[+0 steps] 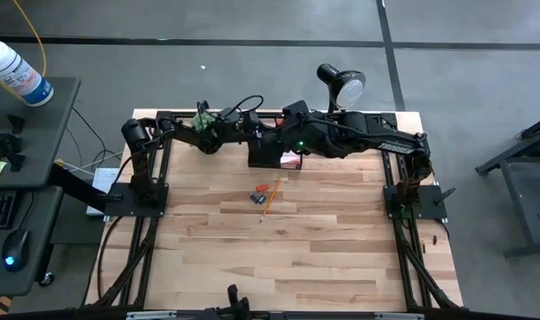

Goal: Pick and place office supplies into organizer
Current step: Put the black scissors into the desk organizer

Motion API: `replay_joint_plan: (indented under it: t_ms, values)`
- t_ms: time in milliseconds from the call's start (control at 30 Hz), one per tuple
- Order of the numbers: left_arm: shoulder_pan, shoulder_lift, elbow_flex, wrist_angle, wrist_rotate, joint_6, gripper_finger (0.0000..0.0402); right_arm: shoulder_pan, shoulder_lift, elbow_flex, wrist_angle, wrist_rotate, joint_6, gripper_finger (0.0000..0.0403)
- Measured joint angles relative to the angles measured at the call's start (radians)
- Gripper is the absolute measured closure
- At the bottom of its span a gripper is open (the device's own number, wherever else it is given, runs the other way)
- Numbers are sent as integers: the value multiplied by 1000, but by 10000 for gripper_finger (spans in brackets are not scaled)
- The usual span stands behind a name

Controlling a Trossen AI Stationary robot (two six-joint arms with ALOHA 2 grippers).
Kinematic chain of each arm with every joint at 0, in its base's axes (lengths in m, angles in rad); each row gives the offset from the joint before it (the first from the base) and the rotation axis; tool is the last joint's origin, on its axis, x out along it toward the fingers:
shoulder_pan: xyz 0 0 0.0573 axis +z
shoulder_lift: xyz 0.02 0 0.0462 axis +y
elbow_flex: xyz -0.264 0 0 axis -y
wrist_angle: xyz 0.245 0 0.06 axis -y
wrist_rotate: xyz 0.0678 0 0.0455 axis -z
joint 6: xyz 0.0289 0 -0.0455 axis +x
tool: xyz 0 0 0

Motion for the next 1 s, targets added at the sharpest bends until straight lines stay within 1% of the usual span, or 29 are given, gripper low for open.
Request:
replay_joint_plan:
  t_ms: [467,667,867,1000]
  values:
    - [0,-1,0,75,17,-27,365,0,0,0,0,4,-8,226]
    - [0,-1,0,90,33,-17,391,0,0,0,0,6,-8,226]
    - [1,-1,0,103,90,2,387,0,0,0,-1,10,-13,226]
    - [19,-1,-14,189,108,-15,393,0,0,-11,4,12,-15,226]
